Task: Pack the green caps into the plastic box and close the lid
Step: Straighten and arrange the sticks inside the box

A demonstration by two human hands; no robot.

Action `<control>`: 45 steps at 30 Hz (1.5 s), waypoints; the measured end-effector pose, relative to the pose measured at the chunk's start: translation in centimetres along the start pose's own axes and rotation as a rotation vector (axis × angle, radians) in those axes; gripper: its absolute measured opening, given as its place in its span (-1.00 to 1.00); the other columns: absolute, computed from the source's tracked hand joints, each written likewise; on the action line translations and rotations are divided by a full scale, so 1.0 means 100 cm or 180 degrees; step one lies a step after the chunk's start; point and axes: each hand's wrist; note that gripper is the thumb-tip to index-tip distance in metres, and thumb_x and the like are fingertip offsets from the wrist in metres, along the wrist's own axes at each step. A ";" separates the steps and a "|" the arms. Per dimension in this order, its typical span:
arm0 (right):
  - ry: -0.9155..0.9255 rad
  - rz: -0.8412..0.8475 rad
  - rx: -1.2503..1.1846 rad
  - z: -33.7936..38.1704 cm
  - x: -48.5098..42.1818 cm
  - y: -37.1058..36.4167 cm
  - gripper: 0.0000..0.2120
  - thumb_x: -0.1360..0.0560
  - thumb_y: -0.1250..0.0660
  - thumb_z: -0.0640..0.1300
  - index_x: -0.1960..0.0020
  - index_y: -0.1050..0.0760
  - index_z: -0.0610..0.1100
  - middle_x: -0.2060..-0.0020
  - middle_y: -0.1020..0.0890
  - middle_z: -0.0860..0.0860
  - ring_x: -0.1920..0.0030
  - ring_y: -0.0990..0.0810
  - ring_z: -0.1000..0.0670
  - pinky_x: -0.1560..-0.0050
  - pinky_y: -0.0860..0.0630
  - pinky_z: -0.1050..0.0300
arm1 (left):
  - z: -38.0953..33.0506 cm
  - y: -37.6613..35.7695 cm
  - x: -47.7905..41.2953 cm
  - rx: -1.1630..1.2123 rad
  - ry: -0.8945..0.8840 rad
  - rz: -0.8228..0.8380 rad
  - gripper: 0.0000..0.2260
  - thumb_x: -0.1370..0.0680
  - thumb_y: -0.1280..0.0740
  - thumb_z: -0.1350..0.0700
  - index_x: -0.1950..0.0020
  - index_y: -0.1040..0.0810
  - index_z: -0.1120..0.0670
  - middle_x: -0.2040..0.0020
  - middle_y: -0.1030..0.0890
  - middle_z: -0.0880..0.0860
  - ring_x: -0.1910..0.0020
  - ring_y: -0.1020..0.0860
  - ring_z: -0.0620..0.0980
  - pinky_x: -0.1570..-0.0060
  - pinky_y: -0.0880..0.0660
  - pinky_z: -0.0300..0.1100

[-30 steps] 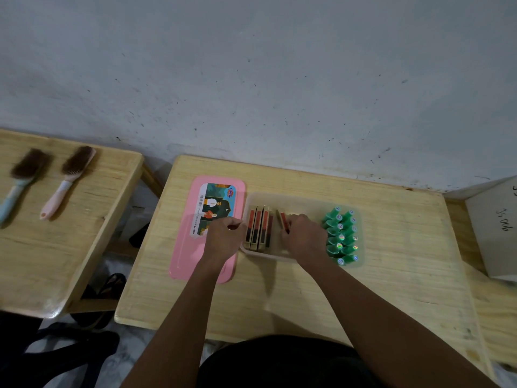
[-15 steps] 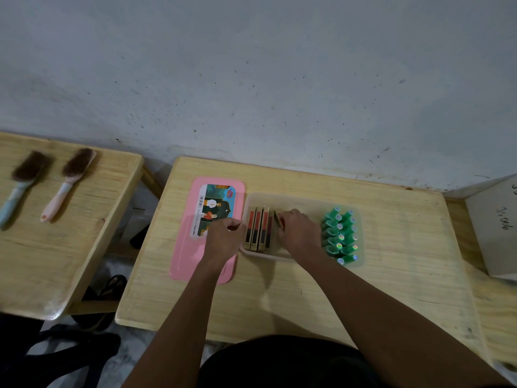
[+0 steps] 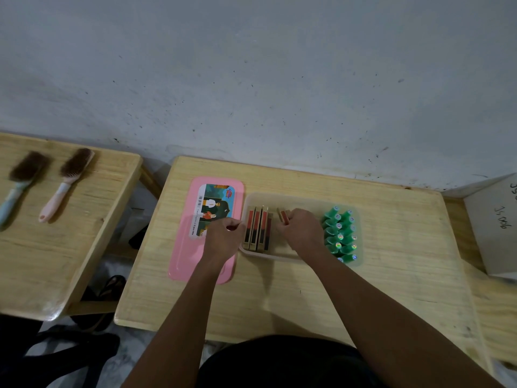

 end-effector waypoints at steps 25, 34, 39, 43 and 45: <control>0.0265 0.1061 -0.0921 0.006 -0.014 -0.014 -0.49 -0.55 -0.27 -0.13 -0.47 -0.22 -0.04 0.00 -0.62 -0.08 0.04 -0.60 -0.04 0.04 -0.52 0.07 | 0.001 0.001 0.001 0.0000 0.0064 0.0043 -0.83 -0.56 -0.32 0.16 -0.10 -0.62 0.18 0.12 -0.61 -0.01 0.19 -0.52 -0.24 0.28 -0.36 -0.42; 0.0753 0.1311 -0.0313 0.008 -0.024 -0.005 -0.48 -0.57 -0.24 -0.14 -0.50 -0.22 -0.03 -0.30 -0.51 -0.12 -0.25 -0.50 -0.12 -0.18 -0.43 0.08 | 0.000 0.000 0.002 -0.0024 0.0036 0.0019 -0.84 -0.56 -0.32 0.16 -0.07 -0.63 0.19 0.16 -0.61 -0.01 0.21 -0.53 -0.21 0.27 -0.39 -0.40; 0.0873 0.1340 -0.0269 0.008 -0.020 -0.005 -0.48 -0.57 -0.26 -0.15 -0.50 -0.24 -0.05 -0.29 -0.53 -0.11 -0.26 -0.49 -0.10 -0.20 -0.39 0.09 | -0.001 0.001 0.003 -0.0012 0.0000 0.0025 -0.83 -0.56 -0.32 0.17 -0.08 -0.63 0.20 0.11 -0.63 0.03 0.21 -0.53 -0.21 0.28 -0.38 -0.40; 0.0748 0.1256 -0.0450 0.004 -0.019 -0.006 -0.44 -0.56 -0.31 -0.10 -0.51 -0.23 -0.02 -0.11 -0.60 -0.07 -0.12 -0.56 -0.06 -0.18 -0.46 0.06 | -0.001 0.001 0.003 -0.0011 0.0038 0.0036 -0.83 -0.56 -0.32 0.17 -0.10 -0.62 0.20 0.11 -0.61 0.01 0.19 -0.52 -0.23 0.27 -0.37 -0.41; 0.0563 0.1118 -0.0638 0.002 -0.019 -0.007 -0.43 -0.53 -0.36 -0.08 -0.49 -0.25 -0.02 0.14 -0.59 0.04 0.03 -0.58 -0.01 -0.07 -0.49 0.07 | 0.000 0.000 0.003 -0.0019 0.0025 0.0037 -0.83 -0.56 -0.32 0.17 -0.09 -0.62 0.20 0.12 -0.61 0.00 0.20 -0.52 -0.23 0.28 -0.37 -0.41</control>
Point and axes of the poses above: each hand's wrist, its own x-axis away from the middle knuckle, its own y-axis out of the back of the hand, z = x × y
